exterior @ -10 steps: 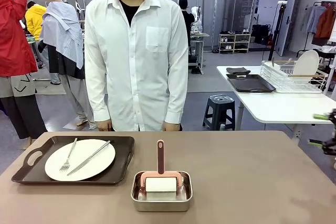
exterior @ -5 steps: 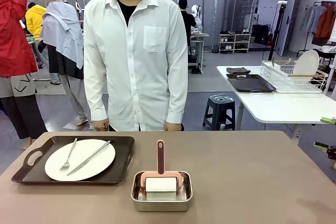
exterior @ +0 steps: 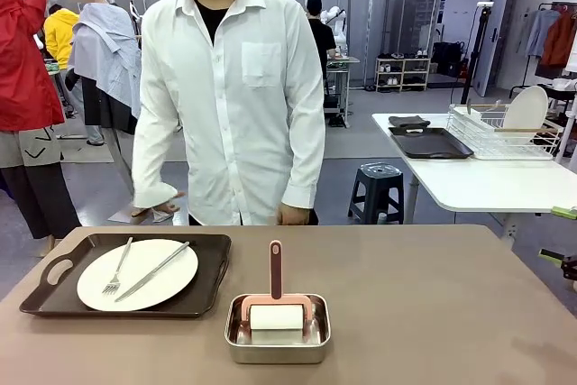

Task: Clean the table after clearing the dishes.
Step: When the right (or left) Handle tray is removed, use the right hand (or left hand) to clean the right (or left) side of the table with the Lint Roller.

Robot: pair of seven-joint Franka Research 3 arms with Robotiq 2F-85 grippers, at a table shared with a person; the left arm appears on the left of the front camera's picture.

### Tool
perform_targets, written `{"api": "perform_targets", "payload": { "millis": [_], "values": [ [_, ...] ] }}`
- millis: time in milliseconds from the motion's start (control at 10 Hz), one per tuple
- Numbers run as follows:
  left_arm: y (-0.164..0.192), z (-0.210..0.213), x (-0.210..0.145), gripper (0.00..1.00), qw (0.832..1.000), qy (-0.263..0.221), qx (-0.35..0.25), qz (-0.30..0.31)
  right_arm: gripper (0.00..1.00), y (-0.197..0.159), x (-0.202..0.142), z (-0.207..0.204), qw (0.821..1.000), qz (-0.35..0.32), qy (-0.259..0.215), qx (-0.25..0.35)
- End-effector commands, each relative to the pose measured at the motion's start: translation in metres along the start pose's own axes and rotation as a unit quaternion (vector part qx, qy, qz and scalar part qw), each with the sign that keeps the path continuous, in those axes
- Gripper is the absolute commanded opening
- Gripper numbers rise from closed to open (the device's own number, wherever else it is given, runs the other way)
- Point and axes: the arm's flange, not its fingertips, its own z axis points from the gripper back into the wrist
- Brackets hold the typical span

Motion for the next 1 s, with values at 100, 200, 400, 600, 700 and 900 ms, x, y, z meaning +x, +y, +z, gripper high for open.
{"api": "perform_targets", "payload": {
  "millis": [100,200,400,600,700,900],
  "values": [
    [-0.001,0.005,-0.002,1.00,1.000,0.001,-0.006,-0.007,1.00,0.004,0.001,0.002,1.000,-0.003,0.001,0.006],
    [-0.001,0.005,-0.002,1.00,1.000,0.001,-0.006,-0.007,1.00,0.004,0.001,0.002,1.000,-0.003,0.001,0.006],
    [-0.001,0.005,-0.002,1.00,1.000,0.001,-0.006,-0.007,1.00,0.001,0.001,0.000,1.000,0.001,0.000,0.000],
    [-0.001,0.005,-0.002,1.00,1.000,0.001,-0.006,-0.007,1.00,0.002,0.029,0.067,0.998,0.045,-0.011,-0.030],
    [-0.001,0.005,-0.002,1.00,1.000,0.001,-0.006,-0.007,1.00,0.003,0.035,0.085,0.999,0.039,-0.010,-0.025],
    [-0.001,0.005,-0.002,1.00,1.000,0.001,-0.006,-0.007,1.00,0.003,0.036,0.087,0.998,0.048,-0.009,-0.028]
  ]
}}
